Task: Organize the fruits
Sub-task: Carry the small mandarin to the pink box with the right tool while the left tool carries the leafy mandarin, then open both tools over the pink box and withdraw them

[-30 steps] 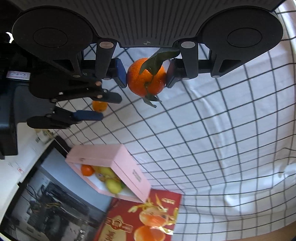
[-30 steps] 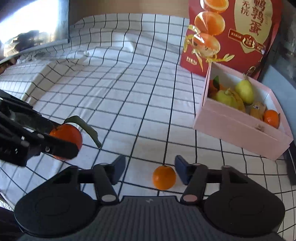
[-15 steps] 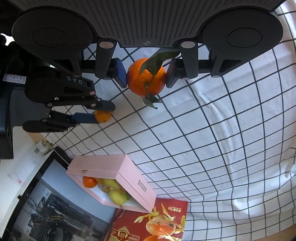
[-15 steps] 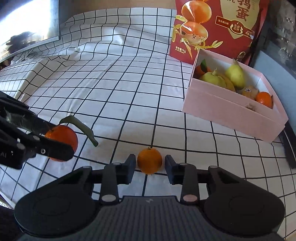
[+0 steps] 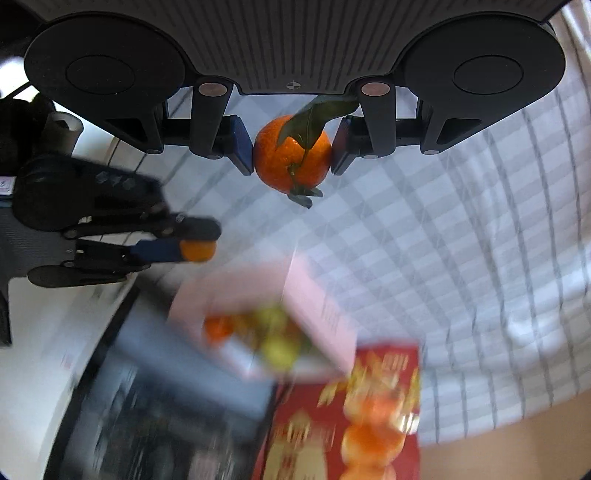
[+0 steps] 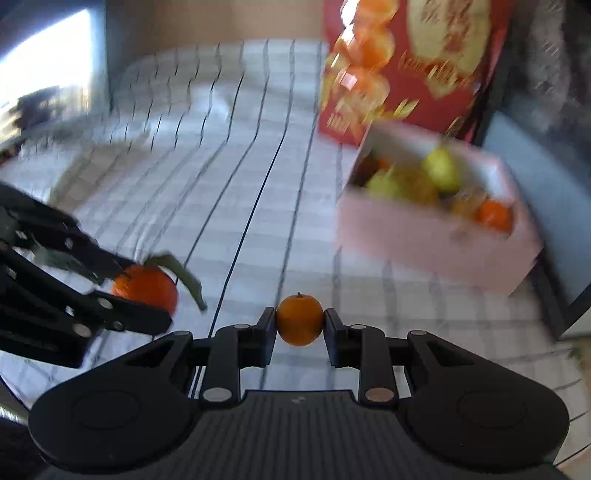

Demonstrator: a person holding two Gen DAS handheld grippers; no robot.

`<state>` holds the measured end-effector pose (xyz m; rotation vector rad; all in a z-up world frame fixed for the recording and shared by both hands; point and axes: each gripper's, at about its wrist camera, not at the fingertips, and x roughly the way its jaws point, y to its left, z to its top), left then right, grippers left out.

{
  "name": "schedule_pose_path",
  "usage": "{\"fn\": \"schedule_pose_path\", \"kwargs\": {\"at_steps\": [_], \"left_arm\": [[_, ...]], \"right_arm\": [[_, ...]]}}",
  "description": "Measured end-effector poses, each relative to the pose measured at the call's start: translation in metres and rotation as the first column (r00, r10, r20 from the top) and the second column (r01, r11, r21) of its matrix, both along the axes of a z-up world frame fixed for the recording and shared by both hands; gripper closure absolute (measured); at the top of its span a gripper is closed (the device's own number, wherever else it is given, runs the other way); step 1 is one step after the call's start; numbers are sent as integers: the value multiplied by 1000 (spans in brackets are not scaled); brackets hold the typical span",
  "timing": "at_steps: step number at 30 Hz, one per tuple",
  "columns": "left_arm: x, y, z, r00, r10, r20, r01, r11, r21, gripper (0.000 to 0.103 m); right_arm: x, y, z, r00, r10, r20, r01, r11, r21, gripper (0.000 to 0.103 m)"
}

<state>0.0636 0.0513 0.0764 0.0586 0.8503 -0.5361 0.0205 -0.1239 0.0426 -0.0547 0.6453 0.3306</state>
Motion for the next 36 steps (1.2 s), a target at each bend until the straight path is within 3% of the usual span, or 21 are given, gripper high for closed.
{"fn": "schedule_pose_path", "kwargs": {"at_steps": [5,8,13,20,24,27,31,36], "left_arm": [[61,-14,76,982,26,185,-9,996,-94,52],[115,-33,90,981,62,182,-34,988,-151,52],[205,-83,53,993,108,48,-101,985,-137,52],[265,-127,-21,990,137,-40,-135,990,36,52],[269,-129,-34,986,167,-12,-166,983,74,53],[264,-117,-20,984,176,21,-175,984,-33,53],[246,-86,9,972,222,72,-209,966,-156,53],[187,-45,22,967,237,89,-216,956,-200,53]], "right_arm": [[13,-56,87,958,-86,272,81,996,30,76],[24,-82,111,928,-121,351,118,993,30,76],[40,-106,83,955,-130,267,124,992,38,76],[47,-127,26,985,-128,117,122,991,61,76],[55,-139,8,989,-134,69,129,989,79,76],[59,-141,2,989,-137,53,132,987,92,76],[67,-142,-1,990,-139,33,135,986,102,76],[87,-131,5,990,-131,48,125,987,103,76]]}}
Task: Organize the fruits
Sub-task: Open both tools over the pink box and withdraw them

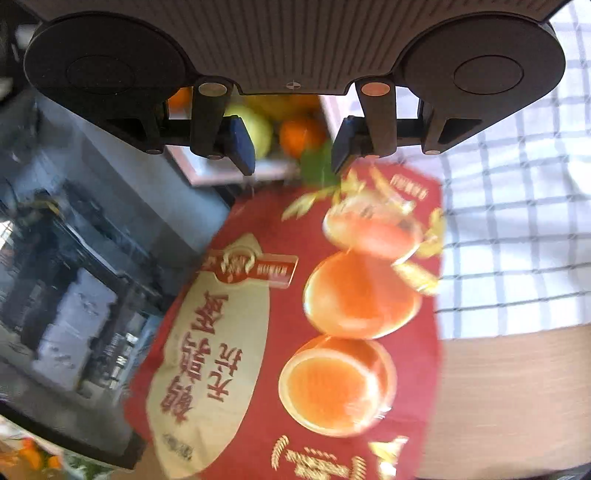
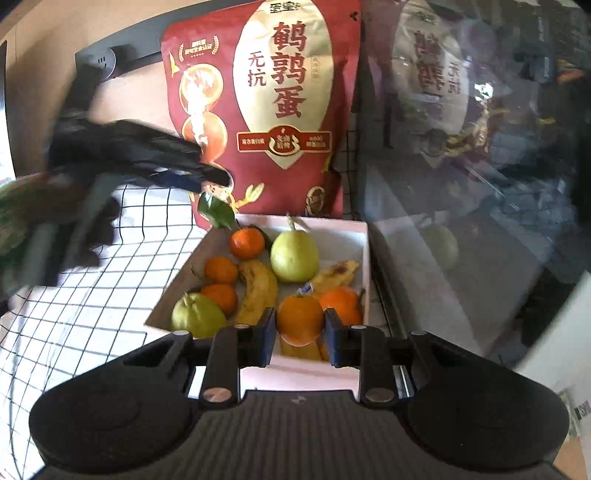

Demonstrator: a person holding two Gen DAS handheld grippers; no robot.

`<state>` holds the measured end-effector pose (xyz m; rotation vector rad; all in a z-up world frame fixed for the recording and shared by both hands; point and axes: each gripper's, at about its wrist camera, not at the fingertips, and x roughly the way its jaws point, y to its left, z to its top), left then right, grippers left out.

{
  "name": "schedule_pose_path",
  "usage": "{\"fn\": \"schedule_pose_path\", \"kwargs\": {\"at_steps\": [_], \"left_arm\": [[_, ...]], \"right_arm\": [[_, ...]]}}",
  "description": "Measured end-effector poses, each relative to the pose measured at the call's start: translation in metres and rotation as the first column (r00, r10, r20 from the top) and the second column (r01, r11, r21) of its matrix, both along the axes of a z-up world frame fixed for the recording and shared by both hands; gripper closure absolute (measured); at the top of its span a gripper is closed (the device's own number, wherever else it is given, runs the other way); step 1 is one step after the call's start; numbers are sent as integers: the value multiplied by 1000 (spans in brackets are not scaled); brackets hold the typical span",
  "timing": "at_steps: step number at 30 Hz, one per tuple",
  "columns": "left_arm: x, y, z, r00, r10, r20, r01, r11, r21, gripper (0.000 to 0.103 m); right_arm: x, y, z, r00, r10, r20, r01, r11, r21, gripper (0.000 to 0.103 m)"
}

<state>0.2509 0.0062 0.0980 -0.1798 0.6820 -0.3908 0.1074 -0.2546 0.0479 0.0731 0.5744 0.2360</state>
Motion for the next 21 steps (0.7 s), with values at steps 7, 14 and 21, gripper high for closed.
{"fn": "schedule_pose_path", "kwargs": {"at_steps": [7,14,21], "left_arm": [[-87,20,-25,997,17,-69,-18,1000,-13,53],[-137,32,-55,995,-6,-100,14,996,83,53],[-162,23,-85,996,4,-89,10,987,158,53]], "right_arm": [[63,40,15,996,0,88,3,999,-38,76],[108,71,7,996,-62,58,61,998,16,69],[9,56,-9,988,-151,31,150,988,26,38]]}}
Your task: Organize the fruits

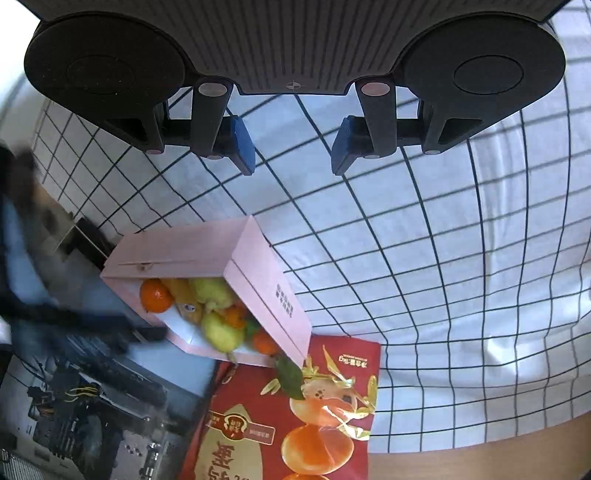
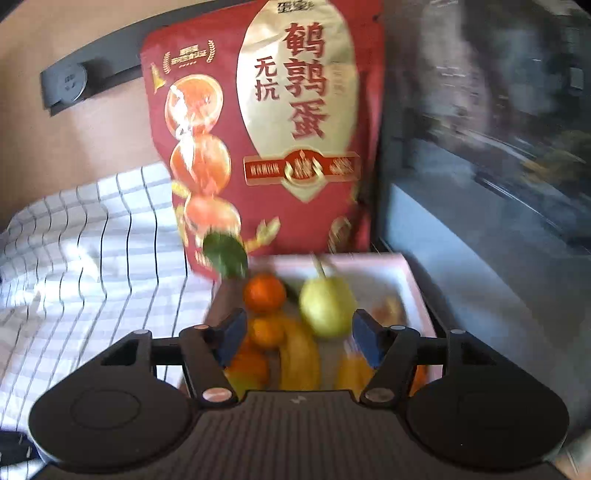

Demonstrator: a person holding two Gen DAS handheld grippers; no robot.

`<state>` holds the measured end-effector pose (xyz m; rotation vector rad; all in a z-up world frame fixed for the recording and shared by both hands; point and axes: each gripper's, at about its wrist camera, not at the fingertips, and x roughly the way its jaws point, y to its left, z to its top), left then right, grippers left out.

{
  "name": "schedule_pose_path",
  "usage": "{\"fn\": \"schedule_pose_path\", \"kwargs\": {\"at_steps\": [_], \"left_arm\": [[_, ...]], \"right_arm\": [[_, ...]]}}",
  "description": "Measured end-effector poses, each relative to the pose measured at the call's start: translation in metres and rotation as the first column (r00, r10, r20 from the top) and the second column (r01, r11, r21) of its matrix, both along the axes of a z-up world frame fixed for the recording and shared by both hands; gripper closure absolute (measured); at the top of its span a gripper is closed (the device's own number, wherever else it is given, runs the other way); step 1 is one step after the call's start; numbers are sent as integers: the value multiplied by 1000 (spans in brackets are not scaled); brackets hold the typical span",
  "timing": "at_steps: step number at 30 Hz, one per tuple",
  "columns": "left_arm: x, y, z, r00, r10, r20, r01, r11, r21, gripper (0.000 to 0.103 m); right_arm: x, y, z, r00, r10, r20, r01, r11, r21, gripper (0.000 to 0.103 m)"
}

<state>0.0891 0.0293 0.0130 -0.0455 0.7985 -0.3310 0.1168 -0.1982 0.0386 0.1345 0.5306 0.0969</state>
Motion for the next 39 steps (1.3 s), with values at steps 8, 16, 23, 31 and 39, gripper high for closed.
{"fn": "schedule_pose_path", "kwargs": {"at_steps": [8,16,23,31,39], "left_arm": [[-26,-37,-23,989,127,79,-132,990,56,52],[-39,-77,-35,971,148,186,-172,978,120,39],[-38,-89,-37,963,179,203,-211,966,148,38],[-41,-88,-38,958,190,213,-222,965,139,38],[-43,-88,-37,959,183,218,-217,965,146,40]], "right_arm": [[-60,-1,-55,992,63,-109,-76,990,-119,23],[-57,-13,-92,990,44,-131,-52,997,-62,21],[-81,-20,-102,997,14,-74,-19,998,-59,12],[-88,-25,-110,999,38,-2,-38,998,-56,8],[-83,-24,-110,999,28,-26,-30,998,-58,3]]}}
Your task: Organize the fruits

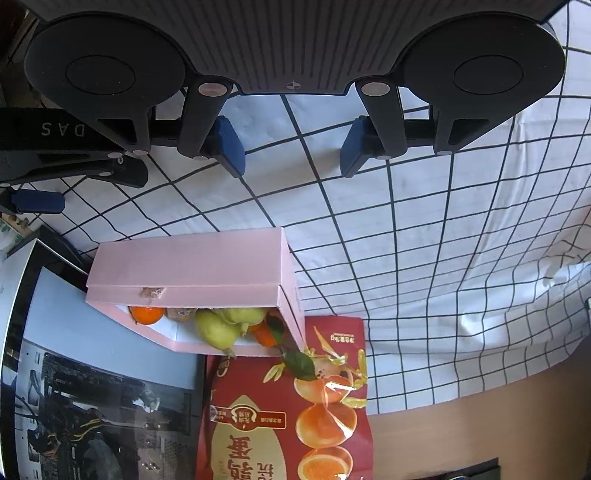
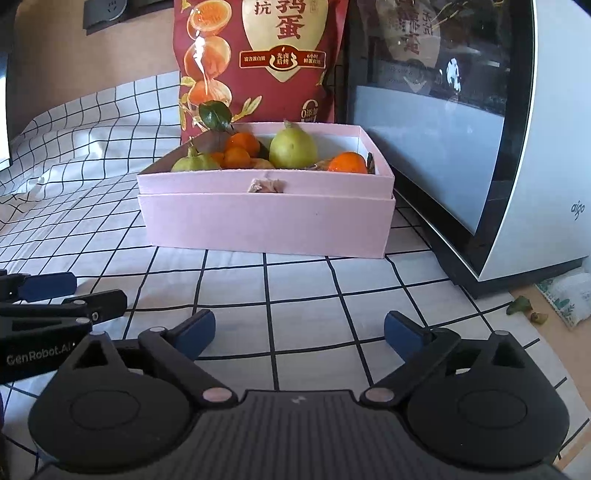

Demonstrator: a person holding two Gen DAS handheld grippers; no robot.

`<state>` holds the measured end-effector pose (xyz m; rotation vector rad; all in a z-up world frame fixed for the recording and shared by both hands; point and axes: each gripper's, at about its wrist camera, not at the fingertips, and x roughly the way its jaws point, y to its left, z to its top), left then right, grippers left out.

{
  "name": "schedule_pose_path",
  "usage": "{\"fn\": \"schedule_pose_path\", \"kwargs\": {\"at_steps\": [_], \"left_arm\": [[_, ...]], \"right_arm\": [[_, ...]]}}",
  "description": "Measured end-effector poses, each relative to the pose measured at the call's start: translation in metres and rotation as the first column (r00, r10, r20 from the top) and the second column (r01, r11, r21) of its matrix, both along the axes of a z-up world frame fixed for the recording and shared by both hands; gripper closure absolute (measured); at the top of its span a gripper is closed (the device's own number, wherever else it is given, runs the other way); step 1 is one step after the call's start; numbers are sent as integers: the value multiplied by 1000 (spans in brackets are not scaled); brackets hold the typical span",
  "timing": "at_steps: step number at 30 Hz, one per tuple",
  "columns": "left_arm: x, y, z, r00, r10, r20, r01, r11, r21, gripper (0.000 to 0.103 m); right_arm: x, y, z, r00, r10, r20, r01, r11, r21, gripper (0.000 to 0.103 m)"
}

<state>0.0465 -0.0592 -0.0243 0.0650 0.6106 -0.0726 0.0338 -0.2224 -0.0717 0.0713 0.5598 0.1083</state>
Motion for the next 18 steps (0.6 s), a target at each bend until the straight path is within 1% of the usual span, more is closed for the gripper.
{"fn": "schedule_pose_path", "kwargs": {"at_steps": [7,18], "left_arm": [[0,1,0,1000,-4,0,4,1000,-5,40],[0,1,0,1000,-1,0,1,1000,-4,41]], "right_arm": [[5,1,2,1000,-6,-26,6,1000,1,0],[4,-1,1,1000,-2,-11,2,1000,2,0]]}}
